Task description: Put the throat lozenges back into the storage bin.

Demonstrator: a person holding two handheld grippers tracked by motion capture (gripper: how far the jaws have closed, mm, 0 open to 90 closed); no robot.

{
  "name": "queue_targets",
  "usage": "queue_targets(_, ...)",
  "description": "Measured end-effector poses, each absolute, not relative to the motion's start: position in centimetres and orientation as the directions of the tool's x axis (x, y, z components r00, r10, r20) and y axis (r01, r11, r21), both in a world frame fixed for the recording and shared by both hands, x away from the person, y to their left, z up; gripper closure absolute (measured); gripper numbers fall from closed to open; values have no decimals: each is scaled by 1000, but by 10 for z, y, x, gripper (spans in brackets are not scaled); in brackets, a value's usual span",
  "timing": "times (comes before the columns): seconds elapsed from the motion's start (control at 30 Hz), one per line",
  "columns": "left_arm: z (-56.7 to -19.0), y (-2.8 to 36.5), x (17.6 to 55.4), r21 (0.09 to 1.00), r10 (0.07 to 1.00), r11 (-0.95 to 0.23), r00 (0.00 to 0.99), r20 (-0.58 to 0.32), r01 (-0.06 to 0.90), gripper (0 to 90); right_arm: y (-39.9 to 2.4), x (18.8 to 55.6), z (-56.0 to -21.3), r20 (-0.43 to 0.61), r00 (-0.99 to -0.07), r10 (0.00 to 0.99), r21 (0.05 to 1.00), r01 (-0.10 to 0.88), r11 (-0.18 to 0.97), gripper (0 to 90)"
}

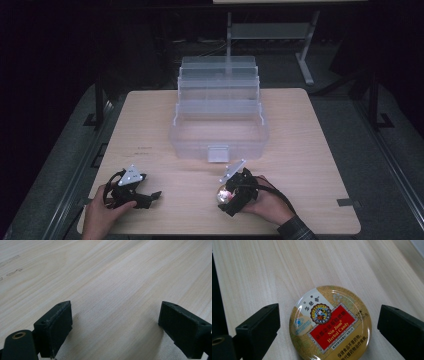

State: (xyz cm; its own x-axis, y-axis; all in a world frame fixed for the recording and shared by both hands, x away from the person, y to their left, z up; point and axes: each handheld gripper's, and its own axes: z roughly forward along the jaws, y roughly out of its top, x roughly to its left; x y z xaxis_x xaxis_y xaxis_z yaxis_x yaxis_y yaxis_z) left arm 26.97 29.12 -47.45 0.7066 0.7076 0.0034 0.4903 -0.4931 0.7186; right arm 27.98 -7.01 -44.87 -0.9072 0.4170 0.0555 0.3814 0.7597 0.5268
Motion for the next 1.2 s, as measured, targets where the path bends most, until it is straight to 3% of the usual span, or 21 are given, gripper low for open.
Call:
queue_targets(0.5, -475, 291, 270, 719, 708, -493, 707, 3, 490, 111, -68, 279, -455, 42, -912, 408, 505, 372, 779, 97)
queue_targets(0.87, -475, 291, 270, 719, 708, -493, 706, 3, 491, 111, -69, 278, -454, 37, -915, 403, 503, 365, 783, 189)
queue_targets(1.2, -475, 291, 270, 718, 707, -493, 707, 3, 490, 111, -69, 277, -454, 38, -918, 395, 501, 360, 787, 195)
